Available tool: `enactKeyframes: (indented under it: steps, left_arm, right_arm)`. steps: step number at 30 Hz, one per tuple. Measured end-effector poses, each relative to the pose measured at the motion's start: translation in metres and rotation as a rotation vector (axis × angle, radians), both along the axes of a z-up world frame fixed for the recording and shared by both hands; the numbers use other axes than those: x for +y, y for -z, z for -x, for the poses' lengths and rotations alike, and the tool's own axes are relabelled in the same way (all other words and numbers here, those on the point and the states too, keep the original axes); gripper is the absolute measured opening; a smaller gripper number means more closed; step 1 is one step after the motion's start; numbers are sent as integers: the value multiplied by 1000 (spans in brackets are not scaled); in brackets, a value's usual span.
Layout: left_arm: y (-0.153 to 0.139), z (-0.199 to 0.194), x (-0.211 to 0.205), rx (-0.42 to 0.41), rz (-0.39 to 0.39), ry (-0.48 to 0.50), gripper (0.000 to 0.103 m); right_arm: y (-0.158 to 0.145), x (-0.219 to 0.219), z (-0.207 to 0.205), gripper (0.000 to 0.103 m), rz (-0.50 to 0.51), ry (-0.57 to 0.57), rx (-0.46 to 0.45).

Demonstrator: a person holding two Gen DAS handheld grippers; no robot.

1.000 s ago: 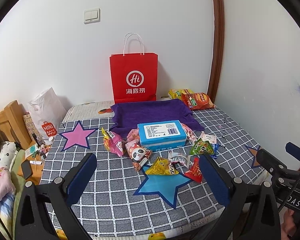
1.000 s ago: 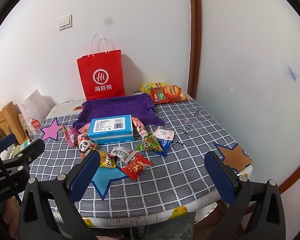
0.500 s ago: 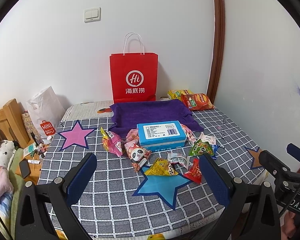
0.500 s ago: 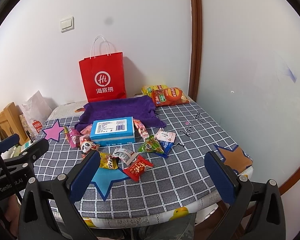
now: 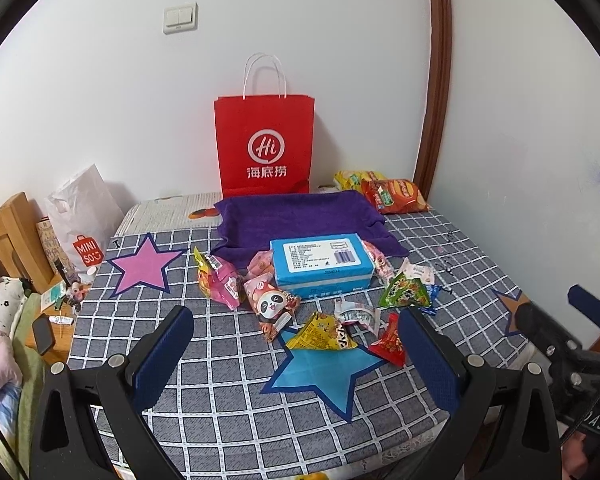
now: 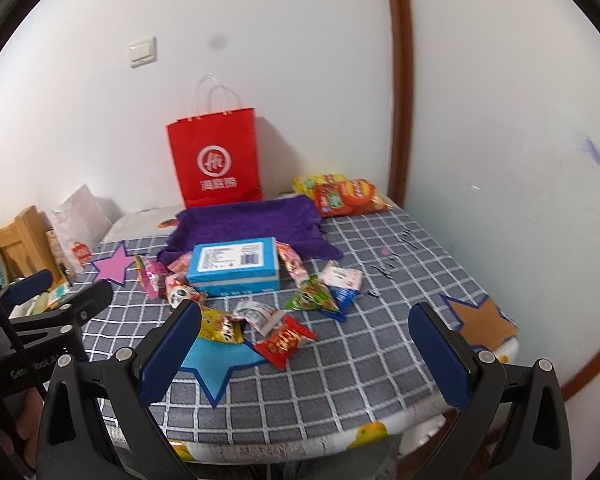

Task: Organize snacks
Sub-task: 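Grasp the pink candy packet with the left tool while the right tool grasps the red snack packet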

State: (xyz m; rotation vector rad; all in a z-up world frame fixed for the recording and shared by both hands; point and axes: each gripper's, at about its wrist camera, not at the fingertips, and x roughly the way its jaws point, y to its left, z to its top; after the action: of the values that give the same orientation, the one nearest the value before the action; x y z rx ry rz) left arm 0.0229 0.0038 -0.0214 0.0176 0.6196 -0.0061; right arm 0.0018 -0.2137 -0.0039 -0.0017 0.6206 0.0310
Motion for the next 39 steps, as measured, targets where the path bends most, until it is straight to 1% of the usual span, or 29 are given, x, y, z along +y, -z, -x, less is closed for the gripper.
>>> enactKeyframes:
  steps: [4, 8, 11, 13, 16, 20, 21, 23, 25, 29, 32, 33, 34, 37, 39]
  left_arm:
    - [14, -13, 4, 52, 0, -2, 103]
    - [33, -30, 13, 106, 7, -30, 103]
    - [47, -42, 20, 108, 16, -50, 103]
    - [58, -49, 25, 140, 15, -58, 103]
    - [72, -60, 33, 166, 22, -76, 103]
    - [89, -73, 47, 191, 47, -98, 103]
    - [94, -76, 53, 200, 48, -106, 103]
    - [100, -81, 59, 207, 62, -111, 101]
    - [106, -86, 68, 213, 79, -120, 101]
    - [116, -92, 86, 231, 95, -138, 101]
    - [121, -97, 95, 239, 106, -146, 101]
    - [123, -99, 97, 242, 113, -146, 101]
    - [123, -99, 98, 244, 116, -146, 101]
    - [126, -101, 101, 245, 124, -138, 101]
    - [128, -103, 101, 247, 123, -131, 101]
  right_arm:
    - [25, -7, -21, 101, -19, 5, 60]
    - [48, -16, -37, 98, -24, 31, 105]
    - [69, -25, -51, 93, -53, 45, 146]
    - [83, -27, -60, 88, -57, 50, 173]
    - [106, -27, -74, 82, -47, 56, 222]
    - [134, -23, -94, 81, -66, 56, 271]
    - [139, -21, -98, 81, -81, 52, 276]
    - [150, -19, -108, 78, -115, 55, 298]
    - [160, -15, -119, 71, -131, 64, 323]
    - [177, -7, -136, 70, -149, 78, 360]
    - [184, -4, -144, 70, -187, 81, 362]
    - [186, -2, -147, 70, -178, 87, 374]
    - [189, 1, -150, 70, -149, 92, 388]
    - [190, 12, -150, 70, -63, 68, 374]
    - [191, 14, -147, 66, -15, 38, 382]
